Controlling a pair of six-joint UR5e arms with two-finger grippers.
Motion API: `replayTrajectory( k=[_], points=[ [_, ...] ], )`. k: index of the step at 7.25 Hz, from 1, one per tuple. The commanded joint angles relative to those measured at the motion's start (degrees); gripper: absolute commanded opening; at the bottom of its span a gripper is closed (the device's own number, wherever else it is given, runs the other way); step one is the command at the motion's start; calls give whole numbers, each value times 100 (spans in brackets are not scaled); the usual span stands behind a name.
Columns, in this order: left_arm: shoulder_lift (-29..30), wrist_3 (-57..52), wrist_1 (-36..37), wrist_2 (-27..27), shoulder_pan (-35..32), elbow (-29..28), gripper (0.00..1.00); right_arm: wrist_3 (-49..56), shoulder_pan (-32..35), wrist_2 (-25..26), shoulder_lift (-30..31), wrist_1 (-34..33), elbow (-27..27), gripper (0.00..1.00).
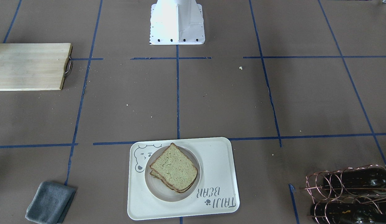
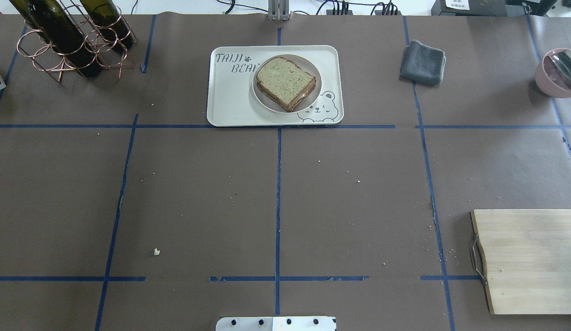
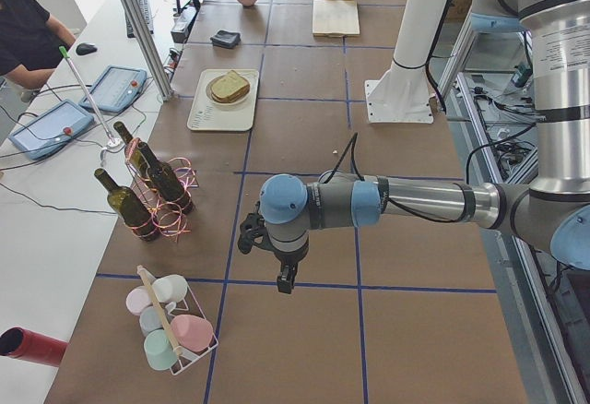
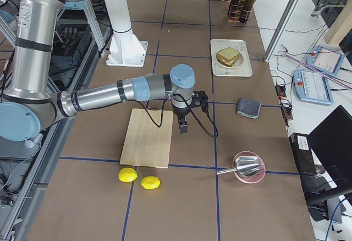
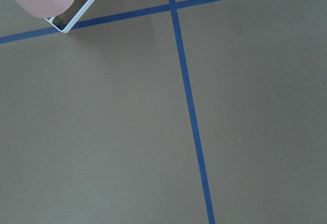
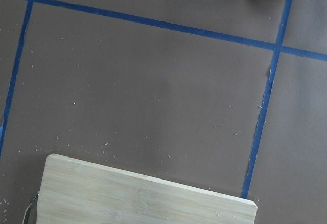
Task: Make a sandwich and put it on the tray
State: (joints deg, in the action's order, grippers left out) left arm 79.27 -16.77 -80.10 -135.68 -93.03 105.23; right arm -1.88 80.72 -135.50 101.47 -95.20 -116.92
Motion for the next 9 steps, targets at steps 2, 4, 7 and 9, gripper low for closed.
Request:
replayTrajectory(
  k=[2,4,7,9],
  points=[
    [0,7,-14,-55,-22,191,100,-31,137,58,83,37,142,100],
    [236,33,29,-37,-14,86,100,-31,163,111,161,63,371,100],
    [161,603,178,-46,12,444,100,56,548,59,267,20,381,100],
    [10,596,153,-46,30,446,100,571,733,24,583,11,433,100]
  ],
)
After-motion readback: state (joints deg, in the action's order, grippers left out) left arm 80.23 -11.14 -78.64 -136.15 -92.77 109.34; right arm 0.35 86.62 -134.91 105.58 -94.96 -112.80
